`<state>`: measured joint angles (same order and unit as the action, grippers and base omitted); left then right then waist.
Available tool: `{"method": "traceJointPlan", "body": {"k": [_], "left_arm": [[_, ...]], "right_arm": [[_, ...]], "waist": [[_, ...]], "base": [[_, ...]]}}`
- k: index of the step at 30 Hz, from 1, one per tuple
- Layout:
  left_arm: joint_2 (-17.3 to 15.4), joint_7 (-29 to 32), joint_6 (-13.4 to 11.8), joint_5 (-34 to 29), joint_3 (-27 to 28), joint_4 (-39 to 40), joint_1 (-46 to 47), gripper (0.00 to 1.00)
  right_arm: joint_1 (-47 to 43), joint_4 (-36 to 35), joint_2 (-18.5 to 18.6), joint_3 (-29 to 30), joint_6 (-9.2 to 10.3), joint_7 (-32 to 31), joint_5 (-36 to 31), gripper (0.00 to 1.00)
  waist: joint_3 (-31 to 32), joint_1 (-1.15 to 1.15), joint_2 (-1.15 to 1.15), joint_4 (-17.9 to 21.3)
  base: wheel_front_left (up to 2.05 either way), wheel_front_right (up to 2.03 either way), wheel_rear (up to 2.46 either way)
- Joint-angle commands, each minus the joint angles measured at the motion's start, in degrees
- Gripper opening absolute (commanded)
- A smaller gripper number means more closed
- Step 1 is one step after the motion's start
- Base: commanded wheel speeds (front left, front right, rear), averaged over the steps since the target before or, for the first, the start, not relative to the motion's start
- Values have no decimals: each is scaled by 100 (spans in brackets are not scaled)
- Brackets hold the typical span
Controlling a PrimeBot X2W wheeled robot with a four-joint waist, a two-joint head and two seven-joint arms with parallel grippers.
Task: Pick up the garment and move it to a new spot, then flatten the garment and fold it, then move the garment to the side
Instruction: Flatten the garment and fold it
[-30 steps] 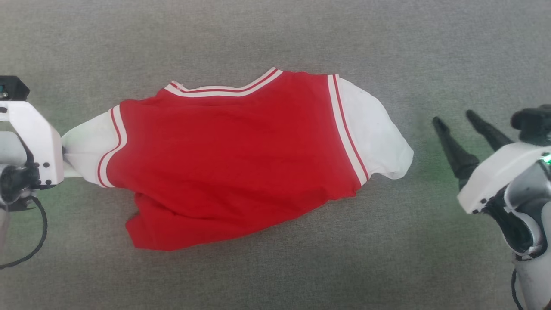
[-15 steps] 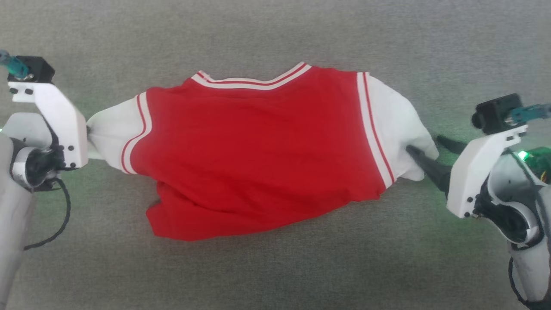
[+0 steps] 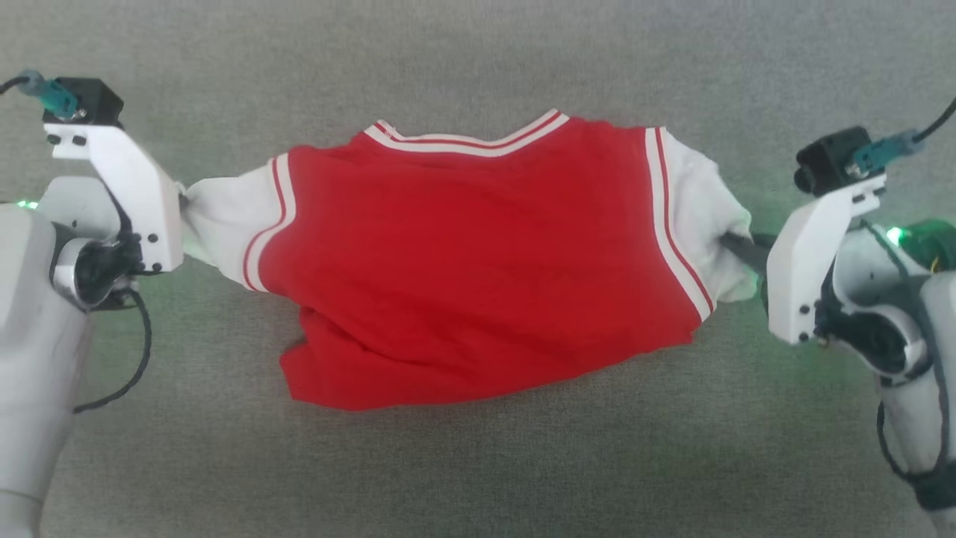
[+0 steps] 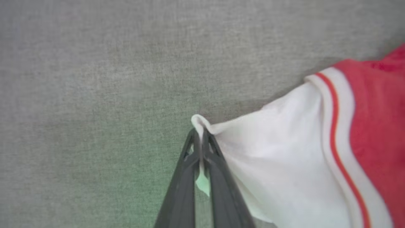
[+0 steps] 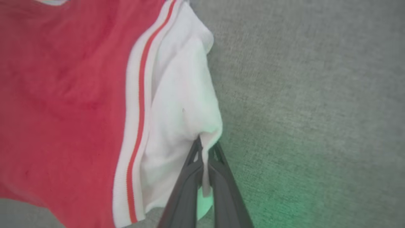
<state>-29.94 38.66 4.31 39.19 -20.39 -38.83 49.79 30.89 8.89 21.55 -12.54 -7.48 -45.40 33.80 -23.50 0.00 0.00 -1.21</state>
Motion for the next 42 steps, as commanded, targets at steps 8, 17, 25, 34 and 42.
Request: {"method": "traceJointPlan", "body": {"k": [8,17,25,34,42], "left_arm": [[20,-153,1,-136,-53,87,577,0],[-136,-444,-5,-304,-3,270,1344,0],[-142,-717,11,-350,82,154,1998,0],[-131,-729,94,-475,-73,-65,2543,0],[-66,-1019,143,-500,-117,-248,2824,0]], "right_arm": [[848,189,-36,188,-2,471,64,0],[1938,685,-327,374,-2,1314,-181,0],[2749,1319,-707,445,-1,1584,-315,0],[3423,1923,-831,275,-2,1689,-168,0],[3789,2316,-773,42,-2,2120,-178,0]], "waist": [[828,0,0,24],[1568,0,0,150],[2011,0,0,240],[2249,0,0,273],[1961,0,0,322]], "base": [[0,0,0],[0,0,0],[0,0,0],[0,0,0],[0,0,0]]}}
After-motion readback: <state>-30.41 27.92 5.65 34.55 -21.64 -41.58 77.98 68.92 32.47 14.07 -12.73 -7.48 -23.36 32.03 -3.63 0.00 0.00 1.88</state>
